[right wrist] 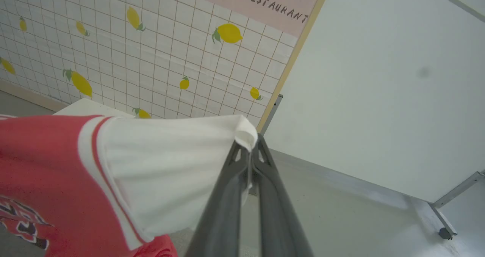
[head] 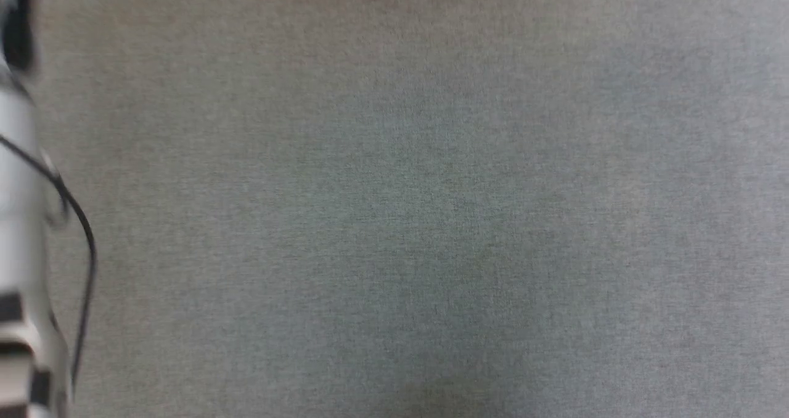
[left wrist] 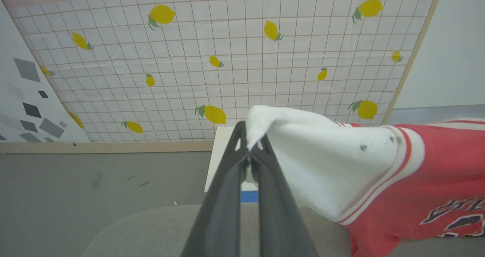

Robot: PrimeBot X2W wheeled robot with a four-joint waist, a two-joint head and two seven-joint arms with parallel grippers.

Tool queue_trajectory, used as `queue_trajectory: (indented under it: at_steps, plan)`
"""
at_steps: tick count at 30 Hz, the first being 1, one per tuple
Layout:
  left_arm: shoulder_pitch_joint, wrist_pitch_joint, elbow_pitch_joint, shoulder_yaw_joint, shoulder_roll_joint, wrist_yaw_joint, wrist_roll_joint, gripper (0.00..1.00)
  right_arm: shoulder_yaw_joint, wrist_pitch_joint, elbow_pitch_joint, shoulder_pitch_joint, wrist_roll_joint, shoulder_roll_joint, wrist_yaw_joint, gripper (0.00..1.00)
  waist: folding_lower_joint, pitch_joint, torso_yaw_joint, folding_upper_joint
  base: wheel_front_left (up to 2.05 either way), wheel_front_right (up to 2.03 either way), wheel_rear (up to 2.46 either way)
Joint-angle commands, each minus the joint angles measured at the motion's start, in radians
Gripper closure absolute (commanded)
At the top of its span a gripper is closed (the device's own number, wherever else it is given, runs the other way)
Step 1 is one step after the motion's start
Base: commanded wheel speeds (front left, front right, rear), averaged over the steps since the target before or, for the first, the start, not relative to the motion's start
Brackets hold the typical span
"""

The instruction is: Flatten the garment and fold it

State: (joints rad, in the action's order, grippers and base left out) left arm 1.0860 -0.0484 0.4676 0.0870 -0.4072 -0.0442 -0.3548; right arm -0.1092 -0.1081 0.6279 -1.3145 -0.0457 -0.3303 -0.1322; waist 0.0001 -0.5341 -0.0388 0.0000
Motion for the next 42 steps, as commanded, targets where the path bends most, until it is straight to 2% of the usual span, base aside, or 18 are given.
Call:
queue_trajectory:
  at_steps: [1,6,9,16,19,24,30,35,39,40,41,42]
  plan:
    - [-0.07,-0.009,0.006,0.008,-0.003,-0.018,-0.016,1.0,-0.017,0.006,-0.002,0.061,-0.039,-0.02,0.002,1.0,-0.0001,0.056,0.012,0.0,0.0,0.0,0.0]
    - [-0.35,-0.086,-0.058,0.017,0.014,-0.047,-0.1,1.0,-0.047,-0.036,-0.059,0.321,-0.187,-0.061,0.002,1.0,-0.0001,0.158,0.018,0.0,0.0,0.0,0.0]
    - [-0.552,-0.166,-0.135,0.008,0.032,-0.047,-0.172,1.0,-0.032,-0.09,-0.136,0.507,-0.262,-0.083,0.002,1.0,-0.0001,0.215,0.017,0.0,0.0,0.0,0.0]
    - [-0.951,-0.321,-0.34,0.002,0.078,0.014,-0.287,1.0,0.073,-0.23,-0.339,0.923,-0.319,-0.089,0.002,1.0,-0.0001,0.303,0.019,0.0,0.0,0.0,0.0]
    - [-1.078,-0.373,-0.415,0.009,0.094,0.048,-0.315,1.0,0.161,-0.288,-0.416,1.084,-0.301,-0.059,0.002,1.0,-0.0001,0.327,0.029,0.0,0.0,0.0,0.0]
    - [-1.203,-0.41,-0.481,0.014,0.105,0.101,-0.32,1.0,0.309,-0.396,-0.498,1.283,-0.238,0.046,0.002,1.0,-0.0001,0.349,0.039,0.0,0.0,0.0,0.0]
    - [-1.279,-0.4,-0.485,0.017,0.134,0.142,-0.32,1.0,0.445,-0.505,-0.553,1.389,-0.17,0.2,0.002,1.0,-0.0001,0.365,0.04,0.0,0.0,0.0,0.0]
    - [-1.304,-0.378,-0.467,0.033,0.165,0.146,-0.324,1.0,0.481,-0.543,-0.569,1.435,-0.158,0.258,0.002,1.0,-0.0001,0.372,0.045,0.0,0.0,0.0,0.0]
    - [-1.304,-0.355,-0.467,0.036,0.18,0.136,-0.332,1.0,0.478,-0.521,-0.572,1.449,-0.174,0.275,0.002,1.0,-0.0001,0.375,0.049,0.0,0.0,0.0,0.0]
    - [-1.302,-0.349,-0.468,0.037,0.183,0.132,-0.334,1.0,0.473,-0.504,-0.578,1.45,-0.18,0.276,0.002,0.61,-0.0001,0.376,0.05,0.0,0.0,0.0,0.0]
    - [-1.301,-0.344,-0.47,0.038,0.185,0.129,-0.336,1.0,0.468,-0.491,-0.584,1.451,-0.185,0.277,0.002,0.04,-0.0001,0.377,0.051,0.0,0.0,0.0,0.0]
    - [-1.299,-0.338,-0.473,0.039,0.186,0.126,-0.336,1.0,0.467,-0.477,-0.592,1.451,-0.192,0.278,0.002,0.0,-0.0001,0.379,0.052,0.0,0.0,0.0,0.0]
